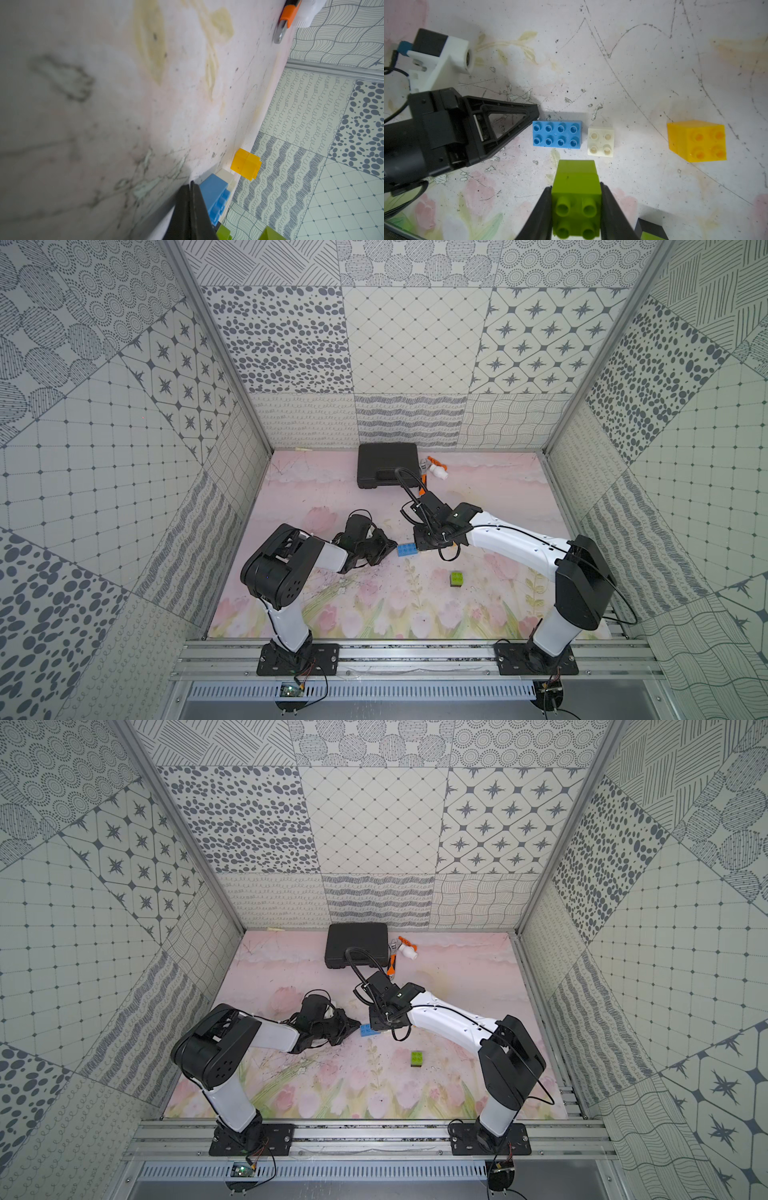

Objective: Assemble the number 4 with lego
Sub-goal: Assemble the lego brick with the lego brick.

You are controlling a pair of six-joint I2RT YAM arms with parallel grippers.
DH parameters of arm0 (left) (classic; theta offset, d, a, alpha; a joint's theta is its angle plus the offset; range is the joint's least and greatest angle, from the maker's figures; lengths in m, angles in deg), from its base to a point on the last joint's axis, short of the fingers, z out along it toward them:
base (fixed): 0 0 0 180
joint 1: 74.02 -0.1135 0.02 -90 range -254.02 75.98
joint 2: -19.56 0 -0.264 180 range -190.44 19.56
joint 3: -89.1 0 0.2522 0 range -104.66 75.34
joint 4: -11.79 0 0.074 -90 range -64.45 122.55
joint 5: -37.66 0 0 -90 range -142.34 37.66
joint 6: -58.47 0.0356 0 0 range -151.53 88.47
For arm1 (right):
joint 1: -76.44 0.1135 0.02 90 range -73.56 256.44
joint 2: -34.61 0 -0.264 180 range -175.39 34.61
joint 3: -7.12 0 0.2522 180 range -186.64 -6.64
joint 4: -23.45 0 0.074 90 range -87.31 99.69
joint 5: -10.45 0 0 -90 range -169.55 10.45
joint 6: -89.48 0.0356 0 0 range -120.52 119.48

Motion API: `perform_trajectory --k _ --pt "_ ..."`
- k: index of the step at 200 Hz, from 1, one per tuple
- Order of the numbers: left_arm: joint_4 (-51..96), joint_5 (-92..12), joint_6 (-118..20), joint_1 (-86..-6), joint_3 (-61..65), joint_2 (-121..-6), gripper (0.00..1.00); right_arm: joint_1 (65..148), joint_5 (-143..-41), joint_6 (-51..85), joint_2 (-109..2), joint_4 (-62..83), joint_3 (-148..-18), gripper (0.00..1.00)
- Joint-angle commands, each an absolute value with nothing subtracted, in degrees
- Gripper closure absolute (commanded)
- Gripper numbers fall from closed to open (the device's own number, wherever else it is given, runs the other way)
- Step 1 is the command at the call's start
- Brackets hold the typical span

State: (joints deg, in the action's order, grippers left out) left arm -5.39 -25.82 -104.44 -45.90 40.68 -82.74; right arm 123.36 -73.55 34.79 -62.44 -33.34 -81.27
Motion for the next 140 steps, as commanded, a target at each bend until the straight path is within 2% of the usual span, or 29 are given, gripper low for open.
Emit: perform_trajectory --k 1,60,140 --pt "16.1 -31.1 -104.7 -45.7 41.1 -84.9 1.00 123.5 -72.6 34.8 -63.1 -33.6 -83.8 1.00" --pt "16.5 -29.9 -103.3 -45.1 39.0 -86.7 1.00 123.1 -72.2 35.1 -64.7 -33.3 -83.6 1.00" --pt "12.9 -29.5 -105.9 -44.6 42.4 -86.2 1.00 122.4 -71.9 33.7 -68.1 -31.2 -83.6 1.00"
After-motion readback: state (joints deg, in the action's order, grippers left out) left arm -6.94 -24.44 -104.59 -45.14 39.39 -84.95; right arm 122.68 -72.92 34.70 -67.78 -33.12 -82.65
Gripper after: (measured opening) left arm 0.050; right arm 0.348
